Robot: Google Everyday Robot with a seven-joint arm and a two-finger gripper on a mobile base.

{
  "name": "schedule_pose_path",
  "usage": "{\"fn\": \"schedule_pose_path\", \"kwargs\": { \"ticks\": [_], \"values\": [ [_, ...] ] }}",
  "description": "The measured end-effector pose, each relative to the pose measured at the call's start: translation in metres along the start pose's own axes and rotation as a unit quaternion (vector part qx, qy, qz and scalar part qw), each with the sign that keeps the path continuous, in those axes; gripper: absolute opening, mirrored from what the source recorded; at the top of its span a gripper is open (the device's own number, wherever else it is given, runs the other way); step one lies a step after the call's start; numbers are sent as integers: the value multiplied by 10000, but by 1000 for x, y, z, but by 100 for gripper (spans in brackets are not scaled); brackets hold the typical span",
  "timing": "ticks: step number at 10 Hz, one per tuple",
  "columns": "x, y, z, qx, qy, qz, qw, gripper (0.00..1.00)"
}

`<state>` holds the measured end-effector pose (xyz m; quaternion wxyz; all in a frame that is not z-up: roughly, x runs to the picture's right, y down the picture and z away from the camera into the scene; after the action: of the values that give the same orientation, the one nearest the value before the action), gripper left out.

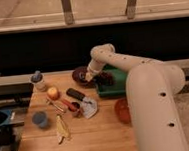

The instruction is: Place brush in red bowl

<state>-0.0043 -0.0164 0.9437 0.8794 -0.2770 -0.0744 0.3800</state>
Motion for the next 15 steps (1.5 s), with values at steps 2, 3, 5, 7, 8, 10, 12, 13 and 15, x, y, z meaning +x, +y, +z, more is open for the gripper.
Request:
{"fn": "schedule_pose_path", "kwargs": {
  "ticks": [2,3,5,7,8,10,12,13,15],
  "values": [
    [0,0,-1,-1,-3,-4,10000,9],
    [-2,0,-2,19,-20,-21,10000,9],
    [-23,-1,-19,128,-194,-106,9997,9],
    [-41,-7,-49,276,-368,-186,9988,9],
    [-51,-9,-65,354,-464,-247,9980,9],
    [-60,-11,-79,455,-532,-323,9970,9],
    [-54,-15,-89,554,-495,-321,9967,9],
    [-47,-18,-96,611,-472,-283,9966,9],
    [-27,-25,-111,735,-452,-168,9961,9]
  ]
}}
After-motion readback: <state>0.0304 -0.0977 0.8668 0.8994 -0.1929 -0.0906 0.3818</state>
